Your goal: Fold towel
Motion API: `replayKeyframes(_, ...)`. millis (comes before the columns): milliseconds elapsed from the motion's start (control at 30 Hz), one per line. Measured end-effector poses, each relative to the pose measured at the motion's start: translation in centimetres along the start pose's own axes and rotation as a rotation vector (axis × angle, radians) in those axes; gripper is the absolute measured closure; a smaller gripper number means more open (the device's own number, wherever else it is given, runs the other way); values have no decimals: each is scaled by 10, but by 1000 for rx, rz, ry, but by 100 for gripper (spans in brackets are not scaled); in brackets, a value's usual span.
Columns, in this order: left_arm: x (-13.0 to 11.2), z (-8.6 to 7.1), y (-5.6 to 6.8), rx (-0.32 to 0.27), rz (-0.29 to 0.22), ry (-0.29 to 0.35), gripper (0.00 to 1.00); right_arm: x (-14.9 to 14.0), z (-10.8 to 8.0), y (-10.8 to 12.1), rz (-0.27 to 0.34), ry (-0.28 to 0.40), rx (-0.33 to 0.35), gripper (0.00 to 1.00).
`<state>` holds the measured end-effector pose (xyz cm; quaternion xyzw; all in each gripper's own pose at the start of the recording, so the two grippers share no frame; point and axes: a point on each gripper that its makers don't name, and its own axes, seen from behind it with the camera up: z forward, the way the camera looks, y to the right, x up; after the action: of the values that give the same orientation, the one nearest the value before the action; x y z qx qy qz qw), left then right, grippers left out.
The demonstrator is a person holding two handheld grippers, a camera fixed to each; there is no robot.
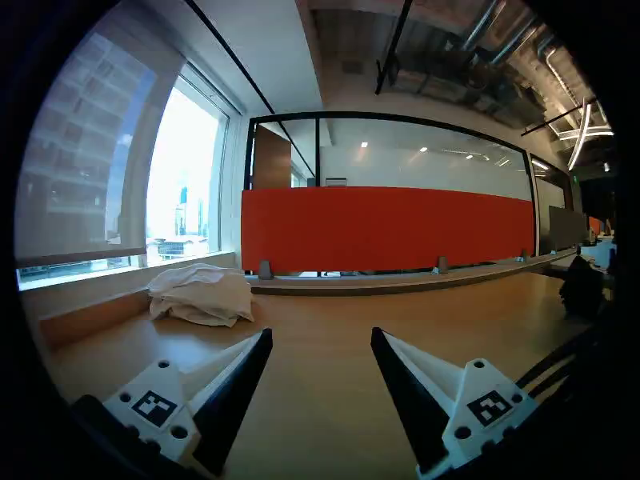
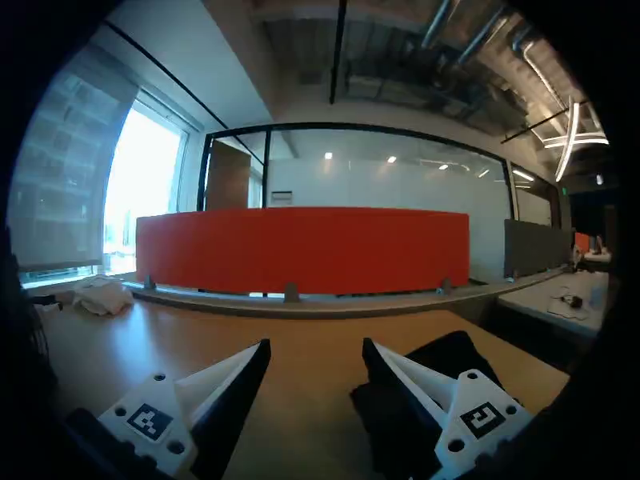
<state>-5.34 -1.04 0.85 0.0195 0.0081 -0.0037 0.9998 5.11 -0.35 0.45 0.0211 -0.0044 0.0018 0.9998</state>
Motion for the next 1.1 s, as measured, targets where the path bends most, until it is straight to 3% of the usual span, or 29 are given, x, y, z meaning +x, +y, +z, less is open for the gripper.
replayKeyframes(400, -1, 0, 1, 0, 0, 0, 9, -21, -6, 12, 53, 2, -17, 11)
replayKeyframes(1100, -1, 0, 0, 0, 0, 0, 9, -41, -12, 7, 15, 5, -14, 10)
